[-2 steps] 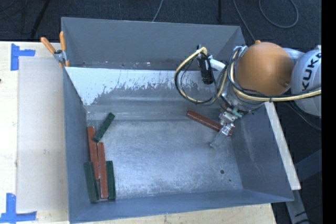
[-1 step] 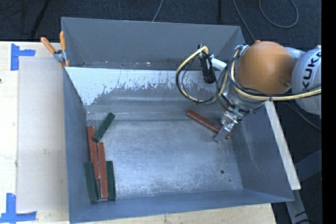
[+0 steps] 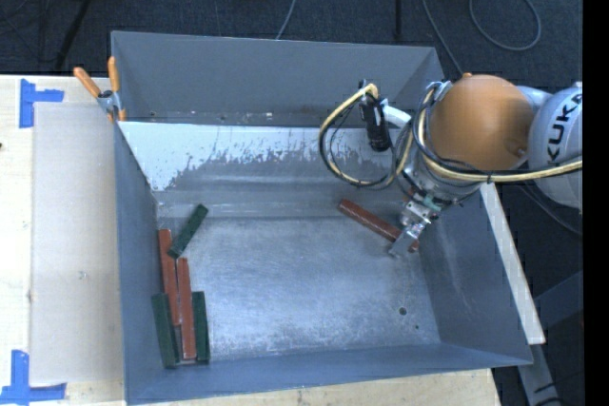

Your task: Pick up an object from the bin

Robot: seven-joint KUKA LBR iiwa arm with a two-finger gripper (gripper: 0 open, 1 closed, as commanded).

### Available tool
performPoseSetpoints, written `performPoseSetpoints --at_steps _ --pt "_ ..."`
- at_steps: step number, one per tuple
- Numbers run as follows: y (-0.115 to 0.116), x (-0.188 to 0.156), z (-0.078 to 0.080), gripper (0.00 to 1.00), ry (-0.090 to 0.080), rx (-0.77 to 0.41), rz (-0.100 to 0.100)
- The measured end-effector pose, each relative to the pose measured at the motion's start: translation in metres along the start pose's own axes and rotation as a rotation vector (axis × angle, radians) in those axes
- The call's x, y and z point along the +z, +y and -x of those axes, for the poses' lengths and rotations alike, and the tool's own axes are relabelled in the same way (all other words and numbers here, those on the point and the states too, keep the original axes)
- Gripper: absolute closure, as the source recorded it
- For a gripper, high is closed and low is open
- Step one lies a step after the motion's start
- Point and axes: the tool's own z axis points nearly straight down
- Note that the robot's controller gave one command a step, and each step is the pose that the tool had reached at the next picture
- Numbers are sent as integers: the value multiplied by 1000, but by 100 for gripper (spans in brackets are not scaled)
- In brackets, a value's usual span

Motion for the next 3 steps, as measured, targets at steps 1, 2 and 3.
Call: performPoseSetpoints --at_steps 1,2,3 --pt "0 0 0 100 0 0 0" --pt "0 0 0 100 0 1 0" --pt "0 0 0 100 0 2 0"
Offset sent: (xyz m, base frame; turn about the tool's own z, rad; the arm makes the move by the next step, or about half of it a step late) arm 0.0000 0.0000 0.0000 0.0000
